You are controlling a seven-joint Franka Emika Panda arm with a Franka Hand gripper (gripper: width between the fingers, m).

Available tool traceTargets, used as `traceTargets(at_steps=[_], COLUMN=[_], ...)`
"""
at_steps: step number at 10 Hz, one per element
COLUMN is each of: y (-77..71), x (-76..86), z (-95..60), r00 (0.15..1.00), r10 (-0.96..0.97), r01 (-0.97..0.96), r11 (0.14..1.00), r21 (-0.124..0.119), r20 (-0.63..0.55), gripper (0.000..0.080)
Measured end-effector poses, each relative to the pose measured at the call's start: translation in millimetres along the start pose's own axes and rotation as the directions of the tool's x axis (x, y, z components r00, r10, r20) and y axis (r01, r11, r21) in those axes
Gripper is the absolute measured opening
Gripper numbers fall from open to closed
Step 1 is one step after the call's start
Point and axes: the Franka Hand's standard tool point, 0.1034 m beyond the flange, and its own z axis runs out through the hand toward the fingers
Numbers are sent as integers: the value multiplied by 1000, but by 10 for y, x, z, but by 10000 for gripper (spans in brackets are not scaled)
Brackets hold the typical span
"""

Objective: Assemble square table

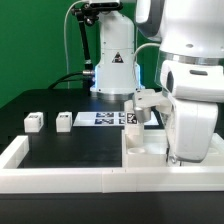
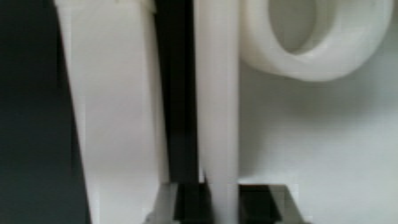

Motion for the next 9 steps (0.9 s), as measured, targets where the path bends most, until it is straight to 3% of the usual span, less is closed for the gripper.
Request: traceTargets(at_steps=[3, 4, 5, 6, 7, 8, 9], y=[-18, -75, -129, -183, -234, -265, -278], x=[34, 30, 29, 28, 27, 26, 26], z=[22, 21, 15, 4, -10, -20, -25], r00=[1000, 1000, 1000, 1000, 1000, 1000, 1000], r10=[-16, -17, -19, -21, -23, -24, -25], r01=[16, 17, 19, 20, 22, 22, 23], r11=[1000, 999, 999, 997, 995, 994, 993], r21=[5, 26, 50, 73, 94, 108, 114], r20=[-3, 1, 6, 10, 15, 17, 19], gripper=[60, 137, 302, 302, 501, 601, 601])
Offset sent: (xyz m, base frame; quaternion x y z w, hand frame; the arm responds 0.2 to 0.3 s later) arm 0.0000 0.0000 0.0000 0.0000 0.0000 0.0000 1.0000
